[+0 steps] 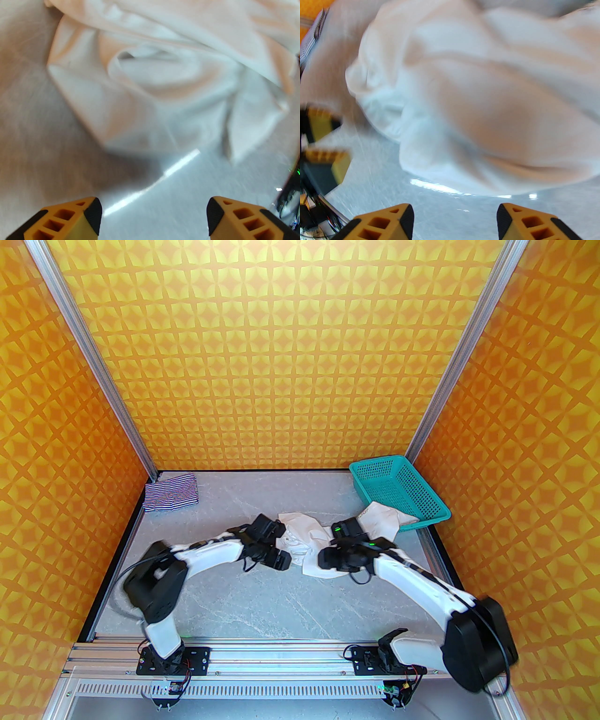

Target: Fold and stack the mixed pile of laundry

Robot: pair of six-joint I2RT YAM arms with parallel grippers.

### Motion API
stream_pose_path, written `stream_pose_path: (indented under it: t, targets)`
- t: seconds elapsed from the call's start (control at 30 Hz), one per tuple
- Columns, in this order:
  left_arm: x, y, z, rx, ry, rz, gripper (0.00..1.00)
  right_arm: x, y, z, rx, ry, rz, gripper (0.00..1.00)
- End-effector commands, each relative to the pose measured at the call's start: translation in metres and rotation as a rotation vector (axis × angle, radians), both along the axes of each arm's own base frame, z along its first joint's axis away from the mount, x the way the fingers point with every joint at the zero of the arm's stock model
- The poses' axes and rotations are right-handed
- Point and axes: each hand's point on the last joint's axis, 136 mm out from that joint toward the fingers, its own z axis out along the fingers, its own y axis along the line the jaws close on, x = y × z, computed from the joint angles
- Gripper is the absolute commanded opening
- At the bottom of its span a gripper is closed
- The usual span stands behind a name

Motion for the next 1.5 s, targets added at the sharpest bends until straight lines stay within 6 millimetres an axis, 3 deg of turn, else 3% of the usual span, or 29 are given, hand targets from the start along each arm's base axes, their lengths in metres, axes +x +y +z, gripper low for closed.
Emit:
stream_pose_path:
  t: [0.0,0.17,0.3,0.37,0.47,0.53,0.67,0.8,0.87,0.97,1.1,1.2,1.33,1.47]
  targets:
    - [0.037,-0.024,0.016,-0.042,-0.095,0.01,0.76,0.014,0.036,-0.012,0.071,-0.005,0.011,0.62]
    - [0.056,-0.037,0.001,-0.036,-0.096,0.02,0.63,0.013,0.053,-0.053,0.053,0.074,0.032,0.56]
    - [0.065,-0.034,-0.015,-0.009,-0.091,0.043,0.37,0.006,0.038,-0.081,-0.023,0.115,-0.003,0.39]
    - [0.069,-0.028,-0.022,0.0,-0.091,0.063,0.21,0.006,0.031,-0.083,-0.037,0.113,-0.018,0.31]
    - [0.073,-0.025,-0.015,-0.035,-0.135,0.08,0.0,0.015,0.017,-0.065,-0.058,0.063,-0.042,0.11]
    - [0.091,-0.009,0.002,-0.076,-0.2,0.134,0.0,0.024,0.005,-0.046,-0.077,0.015,-0.058,0.0]
    - [0.11,0.009,0.062,-0.171,-0.392,0.189,0.0,0.055,-0.019,0.013,-0.114,-0.141,-0.081,0.0]
    - [0.116,0.027,0.14,-0.235,-0.577,0.194,0.0,0.083,-0.034,0.082,-0.155,-0.319,-0.093,0.0]
    - [0.11,0.038,0.189,-0.268,-0.678,0.189,0.0,0.094,-0.043,0.13,-0.174,-0.437,-0.116,0.0]
    - [0.085,0.053,0.264,-0.3,-0.847,0.139,0.0,0.099,-0.056,0.215,-0.177,-0.645,-0.163,0.0]
    - [0.03,0.079,0.358,-0.302,-1.053,0.045,0.0,0.079,-0.069,0.34,-0.089,-0.949,-0.213,0.0]
    - [-0.026,0.11,0.428,-0.334,-1.225,0.021,0.0,0.049,-0.078,0.413,-0.021,-1.106,-0.225,0.0]
    - [-0.08,0.141,0.477,-0.329,-1.312,-0.009,0.0,0.006,-0.087,0.473,0.059,-1.229,-0.204,0.0]
    - [-0.115,0.16,0.495,-0.32,-1.347,-0.034,0.0,-0.026,-0.101,0.493,0.062,-1.262,-0.215,0.0]
